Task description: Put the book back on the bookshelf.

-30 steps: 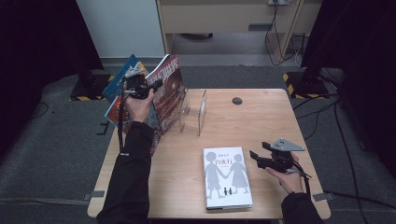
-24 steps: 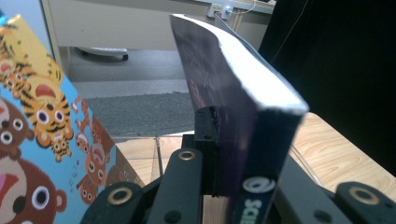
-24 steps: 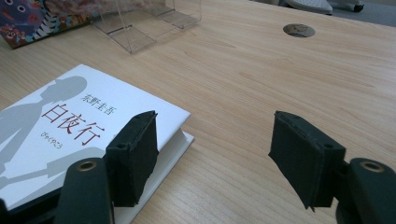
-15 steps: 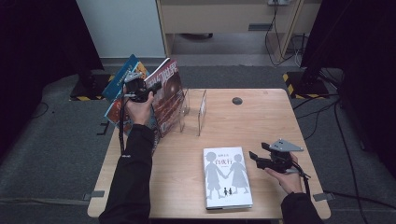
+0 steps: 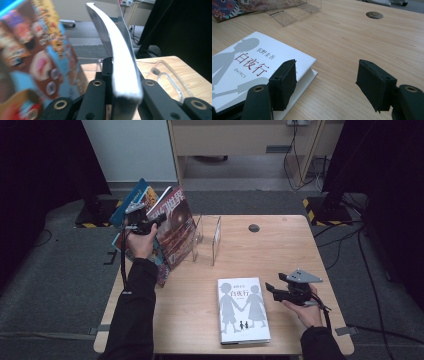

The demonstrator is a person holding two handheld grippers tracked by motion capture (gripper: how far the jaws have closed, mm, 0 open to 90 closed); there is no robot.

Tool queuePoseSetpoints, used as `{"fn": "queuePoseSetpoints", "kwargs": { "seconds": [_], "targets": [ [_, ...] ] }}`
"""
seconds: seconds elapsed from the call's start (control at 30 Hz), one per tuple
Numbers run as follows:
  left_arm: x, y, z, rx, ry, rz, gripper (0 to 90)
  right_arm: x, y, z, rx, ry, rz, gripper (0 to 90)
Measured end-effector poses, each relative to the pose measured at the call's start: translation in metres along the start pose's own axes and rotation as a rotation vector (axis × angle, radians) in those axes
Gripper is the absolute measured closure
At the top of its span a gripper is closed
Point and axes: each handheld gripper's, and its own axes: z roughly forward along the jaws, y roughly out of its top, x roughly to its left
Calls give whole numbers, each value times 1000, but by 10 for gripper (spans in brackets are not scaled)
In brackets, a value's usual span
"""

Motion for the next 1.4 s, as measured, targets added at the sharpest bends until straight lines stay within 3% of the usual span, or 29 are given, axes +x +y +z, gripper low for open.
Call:
{"fn": "queuePoseSetpoints", "kwargs": {
  "seconds": [0.23,0.53,0.7,0.83,1.1,1.4],
  "targets": [
    [1,-1,-7,-8,36,33,715,2,1,1,0,3,-3,315],
    [-6,1,-24,-37,117,132,575,2,3,0,-11,1,-2,314],
    [-7,7,-39,-53,130,147,533,3,3,-1,-13,3,-1,312],
    [-10,15,-58,-102,118,168,506,4,4,-2,-22,3,6,308],
    [-35,15,-88,-153,16,173,461,5,5,-5,-33,12,17,286],
    [-73,-23,-96,-134,-121,186,422,9,8,-10,-55,32,40,251]
  ]
}}
